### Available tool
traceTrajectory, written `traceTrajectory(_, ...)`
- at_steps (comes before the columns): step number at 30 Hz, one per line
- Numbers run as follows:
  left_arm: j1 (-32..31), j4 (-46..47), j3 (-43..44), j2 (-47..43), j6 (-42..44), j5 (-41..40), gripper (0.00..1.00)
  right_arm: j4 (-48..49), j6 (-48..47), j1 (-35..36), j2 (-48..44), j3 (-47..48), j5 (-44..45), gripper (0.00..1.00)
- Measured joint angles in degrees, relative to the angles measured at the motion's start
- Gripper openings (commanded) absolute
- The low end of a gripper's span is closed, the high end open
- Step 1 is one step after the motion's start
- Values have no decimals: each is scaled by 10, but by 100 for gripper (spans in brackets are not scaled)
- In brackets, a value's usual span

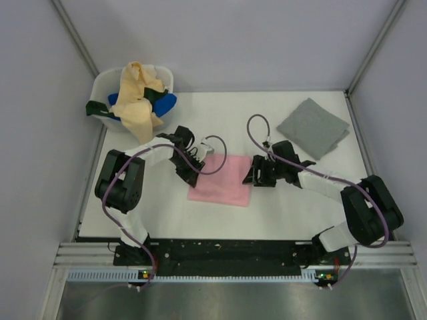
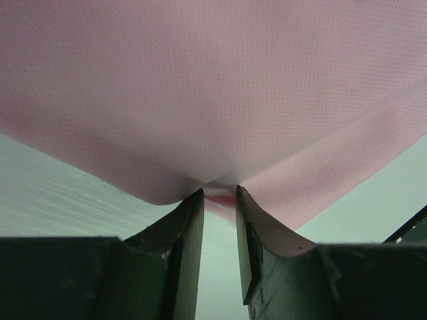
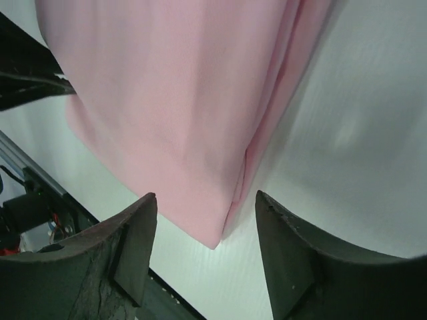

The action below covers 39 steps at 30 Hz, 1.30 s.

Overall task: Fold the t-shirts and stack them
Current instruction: Smooth out wrinkles on the folded tshirt, then put the neatly folded tshirt into the corner of the board with the right arm

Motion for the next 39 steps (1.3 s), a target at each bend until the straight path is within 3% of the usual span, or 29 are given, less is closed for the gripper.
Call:
traceTrajectory(6, 0, 1, -1, 0, 0, 2, 31, 12, 20, -40, -19, -5, 19, 67)
traceTrajectory(10, 0, 2, -2, 0, 0, 2, 31, 65, 31, -47, 58, 3, 0, 65)
traceTrajectory(13, 0, 4, -5, -4, 0, 2, 31, 160, 54, -60, 102, 1, -51, 63)
traceTrajectory(16, 0, 7, -8, -7, 1, 2, 31, 249, 81, -66, 147, -2, -100, 49)
traceTrajectory(21, 0, 7, -9, -7, 2, 3, 32, 326, 111, -70, 189, -20, -132, 4)
traceTrajectory(22, 0, 7, -9, -7, 2, 3, 32, 325, 112, -70, 191, -23, -132, 0)
traceTrajectory(28, 1, 6, -10, -10, 7, 0, 40, 307, 106, -84, 190, -26, -142, 0)
traceTrajectory(34, 9, -23, -10, -44, 24, -10, 65, 157, 21, -94, 183, 54, -114, 0)
traceTrajectory(39, 35, -48, 1, -103, 33, -26, 68, 2, -72, -99, 181, 158, -44, 0)
